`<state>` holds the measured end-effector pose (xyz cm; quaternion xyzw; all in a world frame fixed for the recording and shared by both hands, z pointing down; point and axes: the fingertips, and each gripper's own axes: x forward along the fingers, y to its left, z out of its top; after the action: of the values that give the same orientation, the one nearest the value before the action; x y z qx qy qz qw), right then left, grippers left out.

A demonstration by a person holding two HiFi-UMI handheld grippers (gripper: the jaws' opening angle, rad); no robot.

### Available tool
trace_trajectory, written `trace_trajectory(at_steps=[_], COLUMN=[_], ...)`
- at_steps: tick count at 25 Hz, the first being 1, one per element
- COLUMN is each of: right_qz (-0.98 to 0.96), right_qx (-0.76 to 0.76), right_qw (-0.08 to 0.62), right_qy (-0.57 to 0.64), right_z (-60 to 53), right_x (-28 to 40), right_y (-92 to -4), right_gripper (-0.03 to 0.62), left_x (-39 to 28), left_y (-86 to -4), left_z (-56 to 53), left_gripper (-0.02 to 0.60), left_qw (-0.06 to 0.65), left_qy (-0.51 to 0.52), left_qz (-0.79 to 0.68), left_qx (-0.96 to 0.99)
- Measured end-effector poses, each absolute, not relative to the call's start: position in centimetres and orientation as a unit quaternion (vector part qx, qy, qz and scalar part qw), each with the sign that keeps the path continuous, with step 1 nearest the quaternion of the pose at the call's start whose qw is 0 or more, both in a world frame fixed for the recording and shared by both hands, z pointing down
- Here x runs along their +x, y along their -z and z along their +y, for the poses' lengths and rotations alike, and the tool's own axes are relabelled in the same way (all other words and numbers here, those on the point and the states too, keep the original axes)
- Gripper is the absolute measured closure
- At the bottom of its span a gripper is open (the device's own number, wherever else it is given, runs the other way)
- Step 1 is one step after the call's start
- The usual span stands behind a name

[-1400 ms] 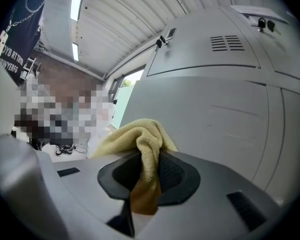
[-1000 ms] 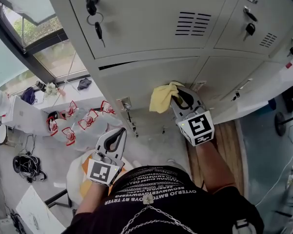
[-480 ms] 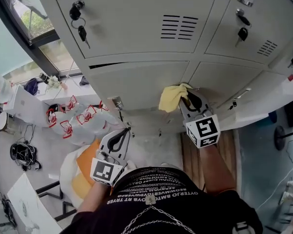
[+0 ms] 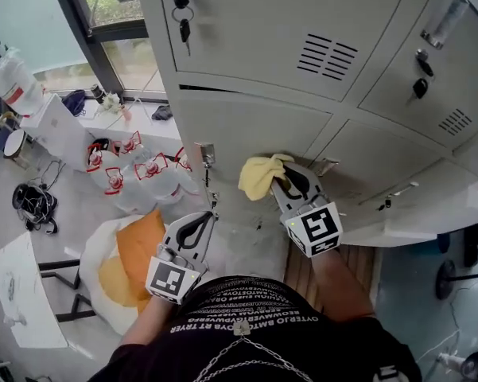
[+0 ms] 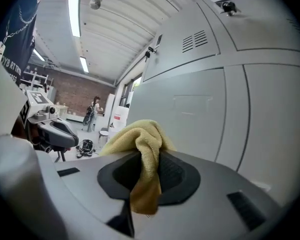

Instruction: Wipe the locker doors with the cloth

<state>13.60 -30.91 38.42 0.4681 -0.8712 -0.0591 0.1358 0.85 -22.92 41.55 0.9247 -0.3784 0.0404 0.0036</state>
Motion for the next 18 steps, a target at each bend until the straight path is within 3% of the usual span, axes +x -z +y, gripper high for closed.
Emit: trace_trajectory(at_steps=[8, 18], right_qz=[-0.887, -0.878], right_qx=[0.437, 0.455], right_qw=[0.135, 0.130], right_qy=[0.064, 0.072], right_z=[-34.0, -35.1], right_x=[6.9, 4.7], right_y=[-39.6, -39.9], right_gripper=[0.520, 0.523], left_x=[-5.4, -7.7], left_y=[-42.8, -43.2], left_z=[-20.8, -22.2], left_gripper=[0.578, 0.578], left_qw=[0.044, 0.046], left_qy=[-0.056, -0.068], left_qz=[-0.461, -0.449], left_qx=[0.884, 0.890])
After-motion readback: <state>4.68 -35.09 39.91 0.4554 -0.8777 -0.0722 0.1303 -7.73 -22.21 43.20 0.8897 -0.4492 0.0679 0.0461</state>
